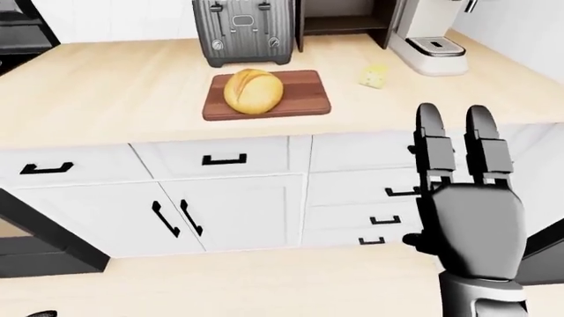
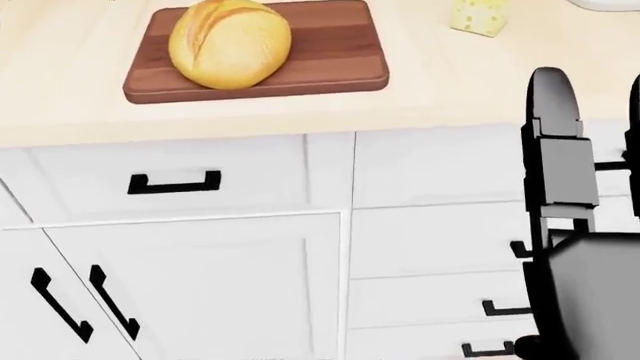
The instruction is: Pick up the wedge of cheese and place it on the slice of bread to prepare a simple cheese on bread dish.
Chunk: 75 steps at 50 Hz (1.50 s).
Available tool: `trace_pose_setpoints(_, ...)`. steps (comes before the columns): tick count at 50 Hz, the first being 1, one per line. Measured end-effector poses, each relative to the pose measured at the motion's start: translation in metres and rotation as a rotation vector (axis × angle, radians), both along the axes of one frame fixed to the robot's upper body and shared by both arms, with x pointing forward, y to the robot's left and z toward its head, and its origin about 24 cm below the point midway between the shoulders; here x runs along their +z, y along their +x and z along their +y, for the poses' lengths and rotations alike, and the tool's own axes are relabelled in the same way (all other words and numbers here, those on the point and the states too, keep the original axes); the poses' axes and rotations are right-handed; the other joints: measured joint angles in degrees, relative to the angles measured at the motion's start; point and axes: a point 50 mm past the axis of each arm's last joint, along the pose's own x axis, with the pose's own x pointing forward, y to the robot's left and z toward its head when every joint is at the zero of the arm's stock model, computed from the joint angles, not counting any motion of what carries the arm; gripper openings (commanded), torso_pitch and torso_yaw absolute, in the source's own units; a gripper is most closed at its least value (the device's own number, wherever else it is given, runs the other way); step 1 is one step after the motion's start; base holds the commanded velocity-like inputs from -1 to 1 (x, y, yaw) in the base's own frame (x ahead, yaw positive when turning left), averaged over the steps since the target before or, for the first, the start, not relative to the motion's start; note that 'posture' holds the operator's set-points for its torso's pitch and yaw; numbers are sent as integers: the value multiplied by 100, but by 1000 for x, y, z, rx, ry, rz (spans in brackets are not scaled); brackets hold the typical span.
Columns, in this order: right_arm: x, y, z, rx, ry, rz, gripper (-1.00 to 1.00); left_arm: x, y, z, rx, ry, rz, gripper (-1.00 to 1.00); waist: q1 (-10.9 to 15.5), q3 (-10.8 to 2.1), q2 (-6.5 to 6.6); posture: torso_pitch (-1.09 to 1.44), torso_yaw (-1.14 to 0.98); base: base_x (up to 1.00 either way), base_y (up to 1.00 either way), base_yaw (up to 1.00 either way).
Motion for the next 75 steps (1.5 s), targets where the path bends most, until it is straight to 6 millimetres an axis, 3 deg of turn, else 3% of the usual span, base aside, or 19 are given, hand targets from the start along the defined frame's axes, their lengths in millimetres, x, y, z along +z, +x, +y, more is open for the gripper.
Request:
trace_pose_setpoints(2, 2, -1, -1, -7, 3, -12, 100, 1, 0, -1, -1, 6, -2, 100, -7, -12, 106, 0, 0, 0, 0, 0)
trace_pose_setpoints(4, 2, -1, -1, -11, 9, -13, 100, 0, -1, -1, 2, 9, -2, 100, -2, 3, 104, 0, 0, 0, 0, 0)
trace_pose_setpoints(11, -1, 0, -1, -16, 6, 20, 100, 0, 0, 0, 2, 2, 0, 100, -6, -21, 8, 0, 0, 2, 0, 0)
trace_pose_setpoints(19, -2, 0, 3, 9, -3, 24, 100, 0, -1, 1, 4, 0, -2, 100, 14, 175, -189, 0, 0, 17, 0, 0)
trace_pose_setpoints(22, -3, 0, 0, -8, -5, 28, 100, 1, -2, -1, 2, 7, -9, 100, -23, 174, -51, 0, 0, 21, 0, 0)
trace_pose_setpoints(27, -3, -1, 0, -1, 0, 33, 100, 1, -2, -1, 6, 11, -10, 100, 6, 192, 14, 0, 0, 33, 0, 0)
trace_pose_setpoints(31, 1, -3, 1, 5, -5, 4, 100, 2, -3, -2, 4, 16, -14, 100, -11, 187, 360, 0, 0, 35, 0, 0)
trace_pose_setpoints(35, -6, 1, 4, 22, -2, 46, 100, -1, -1, 2, 7, -7, 6, 100, 91, 190, 365, 0, 0, 35, 0, 0)
trace_pose_setpoints(40, -2, -1, 3, 18, -3, 24, 100, 1, -2, 0, 3, 5, -7, 100, 131, 155, 115, 0, 0, 36, 0, 0)
trace_pose_setpoints(44, -1, -2, 4, 22, -5, 8, 100, 1, -2, 0, 5, 7, -6, 100, 185, 96, -237, 0, 0, 36, 0, 0)
trace_pose_setpoints(46, -3, 0, 1, 7, -9, 21, 100, -1, 0, -1, -1, -1, -3, 100, 76, 135, -176, 0, 0, 36, 0, 0)
trace_pose_setpoints(49, -8, 1, -2, -12, 3, 57, 100, -1, 0, 0, 1, 1, 6, 100, -3, 168, -237, 0, 0, 35, 0, 0)
trace_pose_setpoints(55, 1, -3, 0, 4, 8, 2, 100, 2, -3, -2, 4, 17, -13, 100, -53, 201, 98, 0, 0, 31, 0, 0)
trace_pose_setpoints(58, 1, -3, 0, 8, 15, -3, 100, 2, -3, -2, 5, 22, -16, 100, -10, 107, 356, 0, 0, 16, 0, 0)
trace_pose_setpoints(60, -5, 2, 3, 25, 19, 37, 100, -1, 1, 1, 5, 1, 5, 100, 75, 165, 292, 0, 0, 16, 0, 0)
trace_pose_setpoints(64, -6, 2, 2, 23, 16, 53, 100, -1, 2, 2, 1, -14, 13, 100, 104, 92, 211, 0, 0, 16, 0, 0)
trace_pose_setpoints(68, 0, -2, 1, 16, 21, 7, 100, 1, -2, 0, 6, 7, -8, 100, 122, 87, -35, 0, 0, 10, 0, 0)
trace_pose_setpoints(70, 1, -2, 2, 20, 22, 3, 100, 1, -2, -1, 6, 10, -10, 100, 113, 49, -232, 0, 0, 7, 0, 0)
trace_pose_setpoints(75, -8, 2, -3, -11, 25, 61, 100, -1, 1, 1, 0, -4, 10, 100, -26, 73, -175, 0, 0, 7, 0, 0)
